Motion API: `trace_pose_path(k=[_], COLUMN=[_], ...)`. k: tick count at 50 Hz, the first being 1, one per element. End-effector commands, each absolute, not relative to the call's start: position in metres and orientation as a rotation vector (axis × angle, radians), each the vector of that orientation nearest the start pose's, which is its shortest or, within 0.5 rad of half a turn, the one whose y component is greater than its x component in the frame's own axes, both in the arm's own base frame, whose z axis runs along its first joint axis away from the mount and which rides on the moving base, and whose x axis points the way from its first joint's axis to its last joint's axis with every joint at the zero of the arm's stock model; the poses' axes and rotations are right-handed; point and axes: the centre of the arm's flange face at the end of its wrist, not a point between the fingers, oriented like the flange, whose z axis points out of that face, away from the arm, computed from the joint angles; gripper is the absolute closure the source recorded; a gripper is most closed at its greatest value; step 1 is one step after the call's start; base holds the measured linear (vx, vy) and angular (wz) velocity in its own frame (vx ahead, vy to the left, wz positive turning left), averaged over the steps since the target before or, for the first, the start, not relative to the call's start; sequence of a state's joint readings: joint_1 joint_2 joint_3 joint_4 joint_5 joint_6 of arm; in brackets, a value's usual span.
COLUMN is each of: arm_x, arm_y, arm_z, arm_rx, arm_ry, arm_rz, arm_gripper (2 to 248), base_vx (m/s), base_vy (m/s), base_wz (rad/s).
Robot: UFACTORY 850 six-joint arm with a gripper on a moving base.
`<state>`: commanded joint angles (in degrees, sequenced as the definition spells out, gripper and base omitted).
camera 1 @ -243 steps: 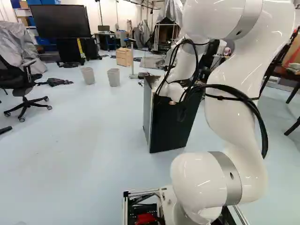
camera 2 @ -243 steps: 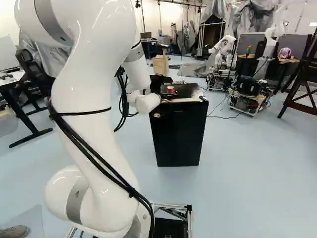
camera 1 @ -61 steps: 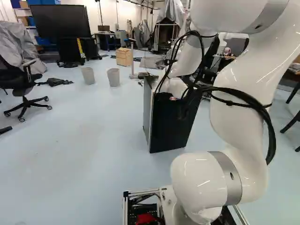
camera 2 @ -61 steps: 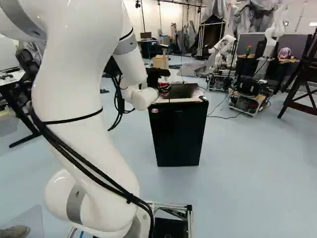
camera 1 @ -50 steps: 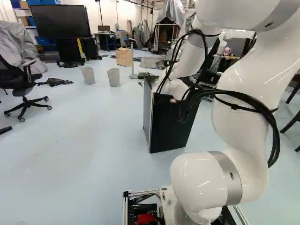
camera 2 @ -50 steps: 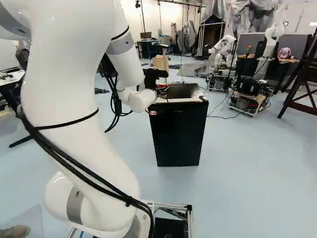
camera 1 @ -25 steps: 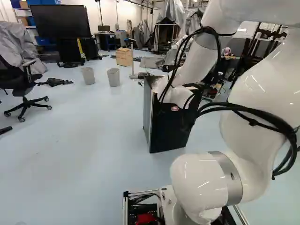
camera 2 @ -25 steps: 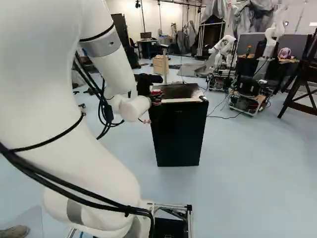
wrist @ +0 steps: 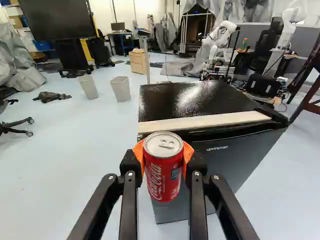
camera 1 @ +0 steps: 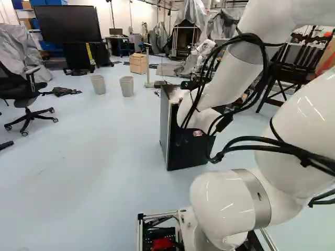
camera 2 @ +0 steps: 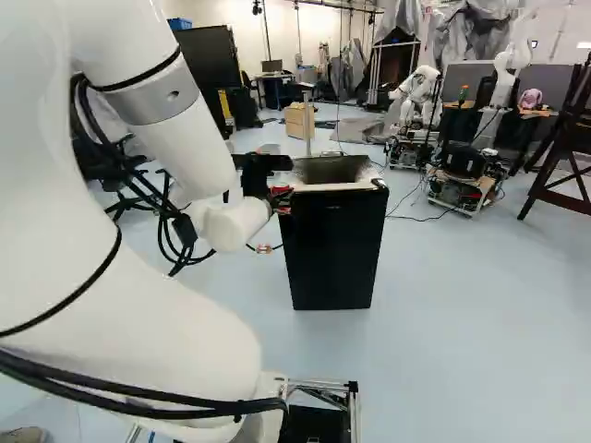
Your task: Grab a drink from the fridge
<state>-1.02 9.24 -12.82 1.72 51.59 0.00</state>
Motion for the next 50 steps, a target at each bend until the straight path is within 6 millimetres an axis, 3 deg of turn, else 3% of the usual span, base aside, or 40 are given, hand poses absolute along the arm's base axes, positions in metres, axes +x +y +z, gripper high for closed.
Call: trace_pose_path(k=[25, 50], arm_x=[0.283, 0.270], arm_y=[-0.002, 0.000], arm_z=[0.371, 0.366], arm_rx=[-2.551, -2.558], arm_ry=[0.016, 0.000], arm_rz=[-1.841, -1.824], arm_gripper=[154, 154], base_vx=[0.000, 0.000], base_vy=[0.000, 0.000], base_wz=[0.000, 0.000])
